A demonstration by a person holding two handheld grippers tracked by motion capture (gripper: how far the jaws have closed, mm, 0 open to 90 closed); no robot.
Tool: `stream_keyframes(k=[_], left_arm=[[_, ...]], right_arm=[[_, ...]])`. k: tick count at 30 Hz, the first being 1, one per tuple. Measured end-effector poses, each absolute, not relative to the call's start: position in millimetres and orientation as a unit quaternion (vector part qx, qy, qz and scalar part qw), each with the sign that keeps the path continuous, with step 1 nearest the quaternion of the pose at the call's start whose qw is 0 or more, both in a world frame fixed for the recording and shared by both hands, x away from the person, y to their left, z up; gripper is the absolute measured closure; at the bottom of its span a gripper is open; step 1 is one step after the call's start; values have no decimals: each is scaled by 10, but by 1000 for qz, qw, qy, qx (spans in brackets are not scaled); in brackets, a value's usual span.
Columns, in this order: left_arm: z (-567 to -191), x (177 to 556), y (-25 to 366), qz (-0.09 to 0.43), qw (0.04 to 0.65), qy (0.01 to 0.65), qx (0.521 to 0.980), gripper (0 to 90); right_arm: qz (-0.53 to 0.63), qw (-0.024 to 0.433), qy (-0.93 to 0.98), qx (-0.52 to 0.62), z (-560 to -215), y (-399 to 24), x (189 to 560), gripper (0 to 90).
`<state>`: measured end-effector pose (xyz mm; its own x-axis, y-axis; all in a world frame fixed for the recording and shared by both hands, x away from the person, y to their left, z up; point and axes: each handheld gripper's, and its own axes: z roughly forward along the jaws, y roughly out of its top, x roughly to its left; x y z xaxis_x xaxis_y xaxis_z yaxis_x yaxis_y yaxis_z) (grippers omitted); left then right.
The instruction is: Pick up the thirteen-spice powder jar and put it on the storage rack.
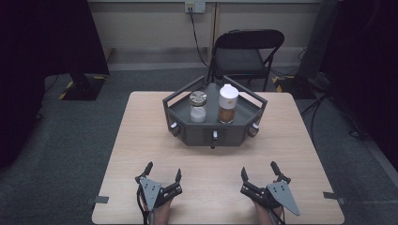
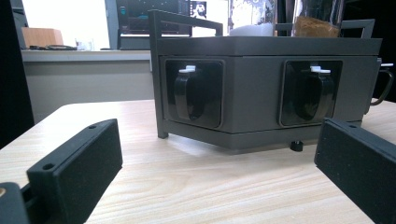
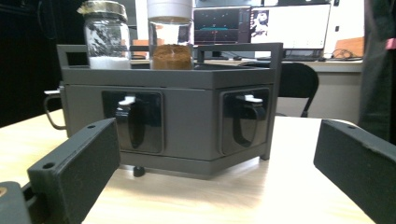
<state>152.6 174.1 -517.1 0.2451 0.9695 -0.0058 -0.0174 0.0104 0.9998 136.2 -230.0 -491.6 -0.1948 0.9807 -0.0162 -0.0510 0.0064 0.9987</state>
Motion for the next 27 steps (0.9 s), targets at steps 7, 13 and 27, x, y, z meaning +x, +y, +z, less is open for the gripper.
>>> stream_keyframes(k=[7,13,27], left_arm=[[-5170,1520,1725,440,562,435,549,1],[-5170,1519,1722,441,562,435,549,1],[-5171,1517,1717,442,561,436,548,2]], right_arm=[[549,465,537,441,-5036,-2268,1329,0],[544,469,535,445,-5078,-2245,1314,0],[534,468,538,454,-5122,-2233,1312,0]])
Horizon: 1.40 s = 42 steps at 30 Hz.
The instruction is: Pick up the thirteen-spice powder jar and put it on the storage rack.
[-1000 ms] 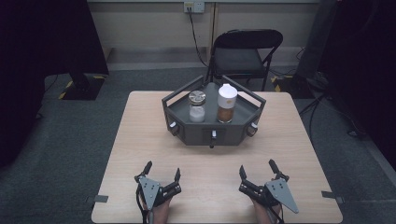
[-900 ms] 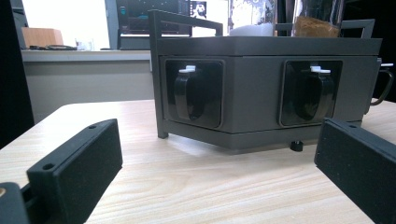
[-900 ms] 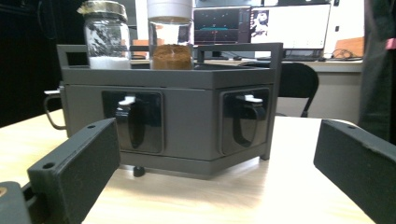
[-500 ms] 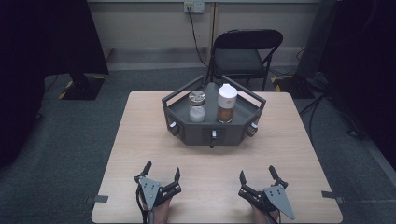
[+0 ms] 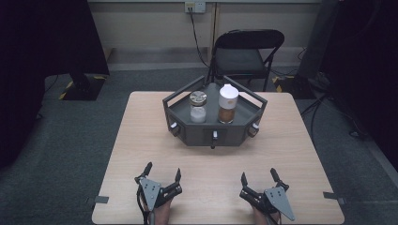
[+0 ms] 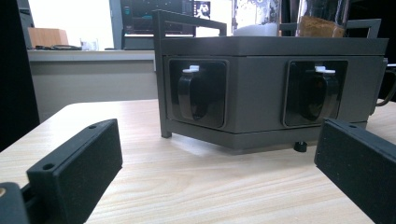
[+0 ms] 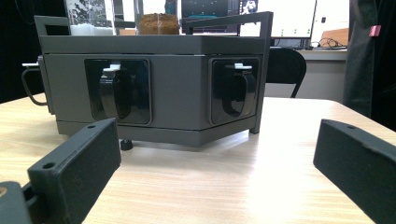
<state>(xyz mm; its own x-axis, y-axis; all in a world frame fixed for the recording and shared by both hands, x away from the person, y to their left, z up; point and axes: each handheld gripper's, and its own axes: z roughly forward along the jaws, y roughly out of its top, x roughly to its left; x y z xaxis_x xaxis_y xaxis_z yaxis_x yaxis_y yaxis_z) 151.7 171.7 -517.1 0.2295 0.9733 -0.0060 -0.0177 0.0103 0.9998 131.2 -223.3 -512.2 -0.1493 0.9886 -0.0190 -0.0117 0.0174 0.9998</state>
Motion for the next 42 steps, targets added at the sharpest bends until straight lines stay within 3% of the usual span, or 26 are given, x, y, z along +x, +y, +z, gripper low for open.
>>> stream_keyframes(k=[42], left_arm=[[-5171,1518,1722,441,562,435,549,2]], right_arm=[[540,471,530,452,-5158,-2236,1296,0]])
